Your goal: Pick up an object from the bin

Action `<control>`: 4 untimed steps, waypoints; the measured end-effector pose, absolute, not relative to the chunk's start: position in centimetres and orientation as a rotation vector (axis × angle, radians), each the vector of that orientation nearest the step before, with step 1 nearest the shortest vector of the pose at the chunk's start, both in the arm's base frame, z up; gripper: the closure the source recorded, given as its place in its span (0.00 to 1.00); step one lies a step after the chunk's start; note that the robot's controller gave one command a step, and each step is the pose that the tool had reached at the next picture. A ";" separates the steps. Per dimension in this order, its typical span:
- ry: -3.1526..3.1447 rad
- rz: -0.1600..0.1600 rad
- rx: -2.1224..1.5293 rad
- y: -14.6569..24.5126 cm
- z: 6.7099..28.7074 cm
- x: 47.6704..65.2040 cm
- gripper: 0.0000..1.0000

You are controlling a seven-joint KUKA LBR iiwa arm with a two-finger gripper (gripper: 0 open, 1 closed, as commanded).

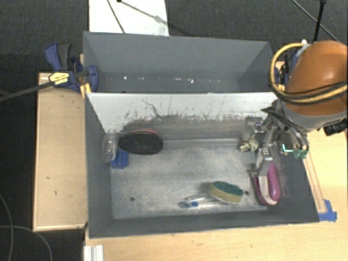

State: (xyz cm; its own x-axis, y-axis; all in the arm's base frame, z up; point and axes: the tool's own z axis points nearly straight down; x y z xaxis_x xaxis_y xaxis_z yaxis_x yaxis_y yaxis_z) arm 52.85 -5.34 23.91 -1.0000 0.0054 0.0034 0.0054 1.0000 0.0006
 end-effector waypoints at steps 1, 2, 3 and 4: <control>-3.133 0.002 0.080 -1.6 8.3 50.3 0.00; -3.136 -0.005 0.010 -2.9 7.1 48.4 0.00; -3.139 -0.005 0.018 -2.9 7.3 48.4 1.00; -3.143 -0.004 -0.127 -4.9 7.5 55.3 1.00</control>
Offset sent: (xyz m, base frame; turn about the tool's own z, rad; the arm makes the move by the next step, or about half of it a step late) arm -0.0241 0.0379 -0.1536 -0.0530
